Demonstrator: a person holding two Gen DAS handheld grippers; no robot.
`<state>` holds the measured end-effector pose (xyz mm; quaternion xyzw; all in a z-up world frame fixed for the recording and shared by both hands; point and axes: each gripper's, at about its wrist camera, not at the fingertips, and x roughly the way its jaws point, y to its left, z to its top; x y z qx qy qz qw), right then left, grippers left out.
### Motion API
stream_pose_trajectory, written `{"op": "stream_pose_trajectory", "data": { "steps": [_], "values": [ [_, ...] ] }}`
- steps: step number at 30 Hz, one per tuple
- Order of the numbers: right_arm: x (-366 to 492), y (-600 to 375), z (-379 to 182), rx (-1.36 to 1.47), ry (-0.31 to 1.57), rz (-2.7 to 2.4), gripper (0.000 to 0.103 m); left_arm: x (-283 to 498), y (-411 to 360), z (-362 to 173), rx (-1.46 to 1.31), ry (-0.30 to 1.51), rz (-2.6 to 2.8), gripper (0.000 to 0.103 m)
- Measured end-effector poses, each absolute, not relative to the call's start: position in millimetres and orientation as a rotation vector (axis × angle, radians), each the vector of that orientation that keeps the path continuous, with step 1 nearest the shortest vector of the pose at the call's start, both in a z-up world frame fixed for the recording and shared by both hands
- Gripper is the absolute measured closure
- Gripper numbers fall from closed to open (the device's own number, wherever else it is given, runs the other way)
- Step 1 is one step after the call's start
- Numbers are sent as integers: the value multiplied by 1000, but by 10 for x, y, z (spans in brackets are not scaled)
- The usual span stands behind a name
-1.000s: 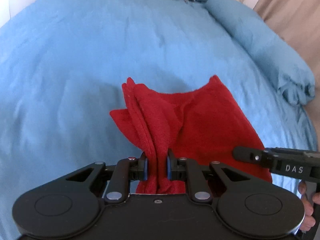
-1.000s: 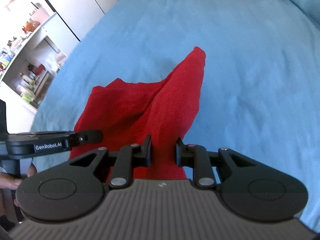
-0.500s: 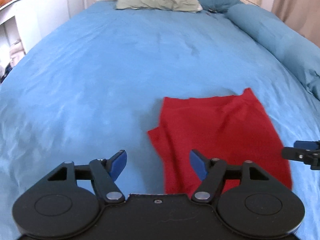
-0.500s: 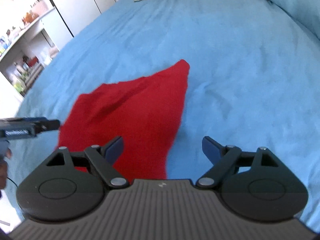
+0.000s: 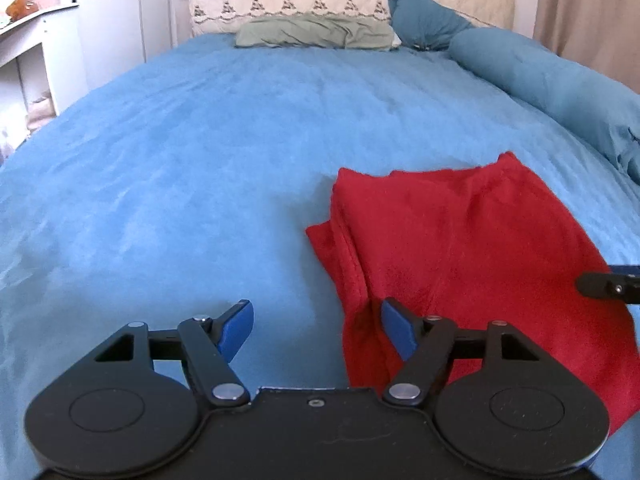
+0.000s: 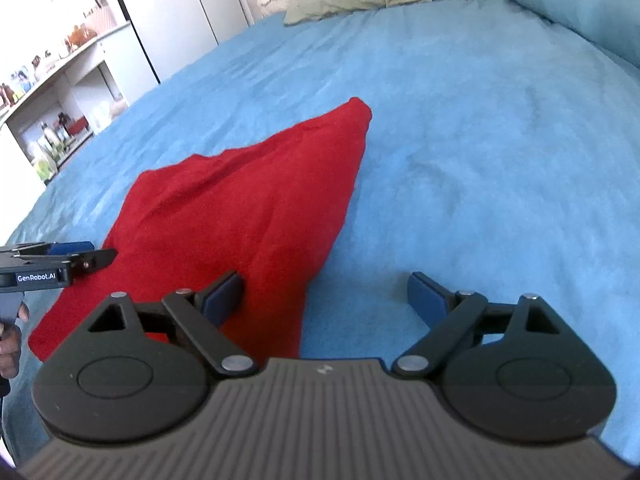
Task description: Fold small clothes
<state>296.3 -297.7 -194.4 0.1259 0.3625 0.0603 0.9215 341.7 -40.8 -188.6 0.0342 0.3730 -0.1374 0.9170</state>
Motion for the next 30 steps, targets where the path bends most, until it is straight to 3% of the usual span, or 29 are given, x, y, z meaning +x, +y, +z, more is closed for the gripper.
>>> {"op": "stream_pose_trajectory", "data": {
  "steps": [3,5,7,9,18,30],
  "values": [
    [2744,-2921,-1675,284,708,133,0,3226,-350,-1598,53,749,-266,27],
    [2501,-2838,-1390,249,664,122,0,3007,-319,-1319,60,718,-257,18],
    [2213,-2714,-1070,190,644,84,0,2762,-325,-1004,81,698,-243,3],
    [1917,-2617,-784,161,629,47,0,2492,-330,-706,104,665,-228,1],
    [768,-2346,71,158,625,-64,0,1303,-311,178,97,618,-163,0],
    [-12,-2028,182,100,721,-172,0,386,-342,101,184,630,-128,0]
  ]
}}
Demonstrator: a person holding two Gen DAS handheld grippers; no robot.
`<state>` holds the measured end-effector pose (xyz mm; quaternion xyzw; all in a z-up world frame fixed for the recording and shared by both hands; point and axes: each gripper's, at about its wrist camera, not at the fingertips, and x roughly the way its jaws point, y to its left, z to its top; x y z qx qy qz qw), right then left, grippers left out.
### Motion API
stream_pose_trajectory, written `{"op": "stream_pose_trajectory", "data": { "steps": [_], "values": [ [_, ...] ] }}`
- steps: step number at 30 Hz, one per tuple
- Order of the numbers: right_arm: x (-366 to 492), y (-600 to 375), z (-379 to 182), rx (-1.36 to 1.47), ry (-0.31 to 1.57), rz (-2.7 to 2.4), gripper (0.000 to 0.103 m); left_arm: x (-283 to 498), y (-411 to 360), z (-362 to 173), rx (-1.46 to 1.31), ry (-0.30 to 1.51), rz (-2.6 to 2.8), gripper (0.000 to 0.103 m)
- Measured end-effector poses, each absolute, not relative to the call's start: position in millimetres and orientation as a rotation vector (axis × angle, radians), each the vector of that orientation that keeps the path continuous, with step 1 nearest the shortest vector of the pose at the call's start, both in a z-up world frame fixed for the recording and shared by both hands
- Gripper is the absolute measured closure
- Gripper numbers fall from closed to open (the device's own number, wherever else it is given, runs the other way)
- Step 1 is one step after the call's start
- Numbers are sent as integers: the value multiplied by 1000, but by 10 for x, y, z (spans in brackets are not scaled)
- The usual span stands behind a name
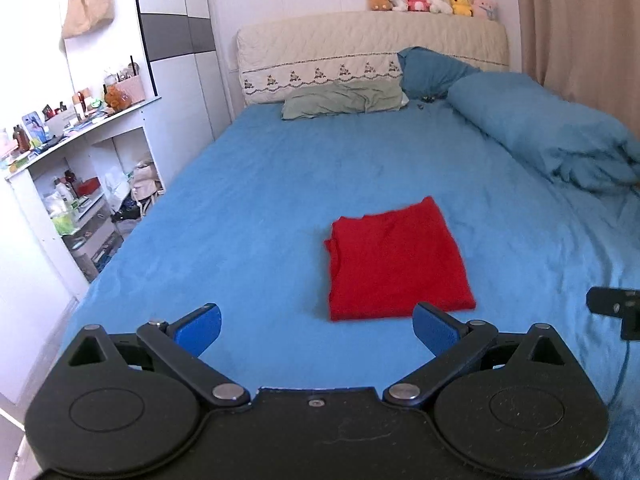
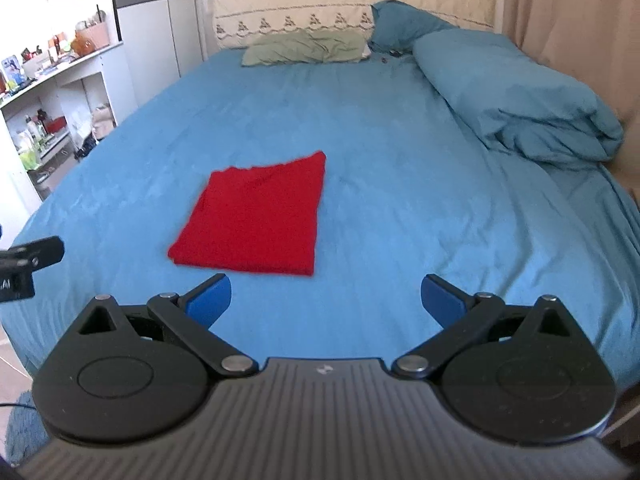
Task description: Fold small clothes
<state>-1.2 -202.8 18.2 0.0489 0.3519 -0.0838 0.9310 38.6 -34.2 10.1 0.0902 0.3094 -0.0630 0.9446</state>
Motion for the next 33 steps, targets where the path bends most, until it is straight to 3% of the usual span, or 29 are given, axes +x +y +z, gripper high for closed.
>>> {"op": "stream_pose_trajectory", "data": {
  "steps": [33],
  "values": [
    [-361,-1801,179,77,728,-203,0,12,-178,97,126,611,-126,0]
  ]
}}
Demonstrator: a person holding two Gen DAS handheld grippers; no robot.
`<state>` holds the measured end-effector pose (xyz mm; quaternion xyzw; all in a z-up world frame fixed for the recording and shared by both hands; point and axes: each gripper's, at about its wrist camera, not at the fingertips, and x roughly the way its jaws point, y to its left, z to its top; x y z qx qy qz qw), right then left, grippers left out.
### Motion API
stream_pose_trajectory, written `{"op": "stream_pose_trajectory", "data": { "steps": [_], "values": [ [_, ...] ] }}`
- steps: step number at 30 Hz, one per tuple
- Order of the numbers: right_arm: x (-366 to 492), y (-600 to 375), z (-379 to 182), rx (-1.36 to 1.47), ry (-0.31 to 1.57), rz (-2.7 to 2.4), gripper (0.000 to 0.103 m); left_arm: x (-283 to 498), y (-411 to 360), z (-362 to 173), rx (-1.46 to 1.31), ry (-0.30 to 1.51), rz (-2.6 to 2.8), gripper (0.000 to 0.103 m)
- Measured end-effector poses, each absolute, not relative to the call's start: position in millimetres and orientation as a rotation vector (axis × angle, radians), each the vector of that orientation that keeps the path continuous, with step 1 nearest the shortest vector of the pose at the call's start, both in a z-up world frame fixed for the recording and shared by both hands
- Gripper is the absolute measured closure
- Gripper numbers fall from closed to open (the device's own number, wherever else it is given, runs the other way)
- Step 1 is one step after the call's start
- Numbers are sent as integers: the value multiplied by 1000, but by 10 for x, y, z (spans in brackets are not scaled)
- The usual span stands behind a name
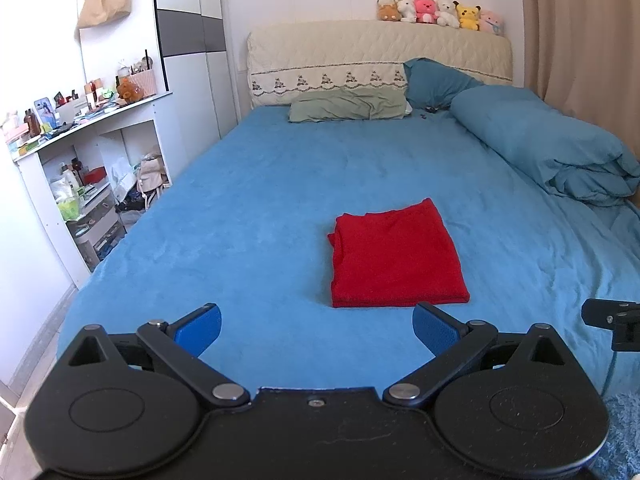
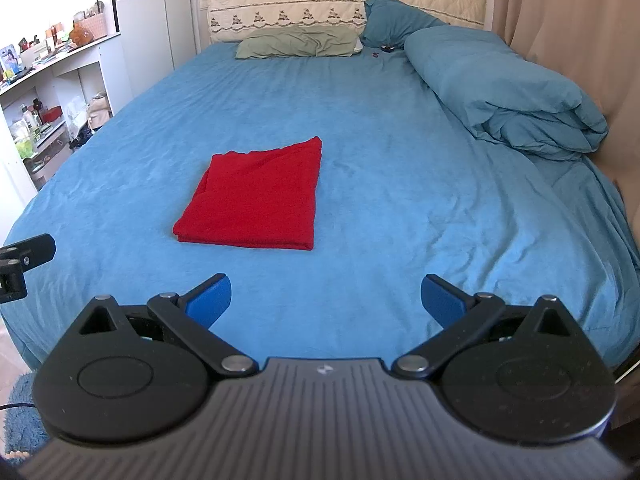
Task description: Fold small clothes
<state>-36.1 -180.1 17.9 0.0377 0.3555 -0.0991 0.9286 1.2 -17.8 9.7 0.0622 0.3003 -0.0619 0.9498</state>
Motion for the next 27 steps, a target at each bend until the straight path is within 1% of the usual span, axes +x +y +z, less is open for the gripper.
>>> {"op": "stream_pose_trajectory", "data": {
  "steps": [27],
  "values": [
    [-370,-1801,185,91,730,-208,0,5,-259,178,157,585,-143,0]
  ]
}}
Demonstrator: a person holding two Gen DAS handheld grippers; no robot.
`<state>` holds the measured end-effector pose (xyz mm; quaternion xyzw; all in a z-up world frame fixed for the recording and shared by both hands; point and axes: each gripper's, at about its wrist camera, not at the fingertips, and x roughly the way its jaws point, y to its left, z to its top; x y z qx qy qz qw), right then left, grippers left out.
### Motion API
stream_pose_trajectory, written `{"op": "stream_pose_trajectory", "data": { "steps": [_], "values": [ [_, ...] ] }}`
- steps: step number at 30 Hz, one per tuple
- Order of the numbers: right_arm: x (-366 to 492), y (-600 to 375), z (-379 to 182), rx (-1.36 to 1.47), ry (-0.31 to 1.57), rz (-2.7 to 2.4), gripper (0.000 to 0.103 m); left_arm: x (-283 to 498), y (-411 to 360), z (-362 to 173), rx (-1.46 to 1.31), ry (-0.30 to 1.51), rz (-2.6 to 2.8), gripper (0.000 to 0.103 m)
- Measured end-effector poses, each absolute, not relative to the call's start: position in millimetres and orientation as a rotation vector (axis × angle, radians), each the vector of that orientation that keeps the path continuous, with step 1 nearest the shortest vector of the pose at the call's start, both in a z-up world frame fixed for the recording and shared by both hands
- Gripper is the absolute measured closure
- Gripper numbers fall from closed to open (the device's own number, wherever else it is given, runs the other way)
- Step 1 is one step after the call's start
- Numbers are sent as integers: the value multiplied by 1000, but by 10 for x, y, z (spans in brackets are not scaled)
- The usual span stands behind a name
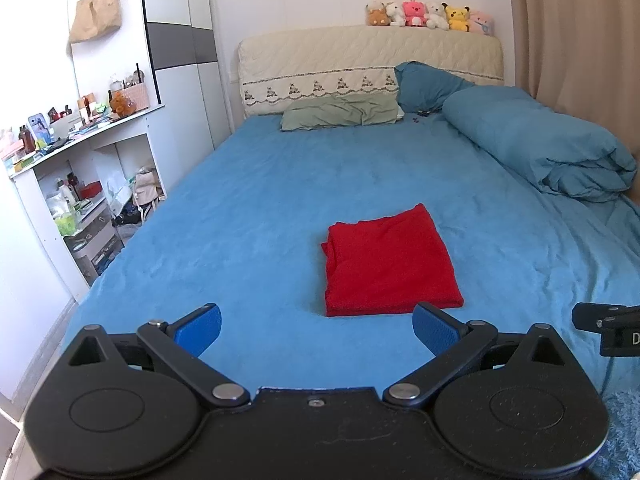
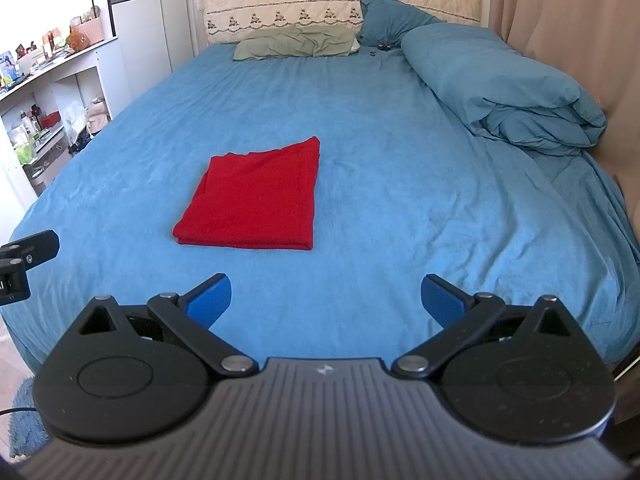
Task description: Fold small clothes
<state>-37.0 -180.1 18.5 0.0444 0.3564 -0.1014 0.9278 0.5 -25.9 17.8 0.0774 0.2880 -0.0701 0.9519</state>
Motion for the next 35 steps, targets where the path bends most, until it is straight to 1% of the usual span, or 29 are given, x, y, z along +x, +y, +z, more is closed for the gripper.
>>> {"op": "stream_pose_trajectory", "data": {
  "steps": [23,35],
  "values": [
    [-374,-1744,214,93,726,-211,0,3,-270,200,181,560,-122,0],
    [-362,-1747,217,94,728,-211,0,45,-250,164,146,581,-141,0]
  ]
}}
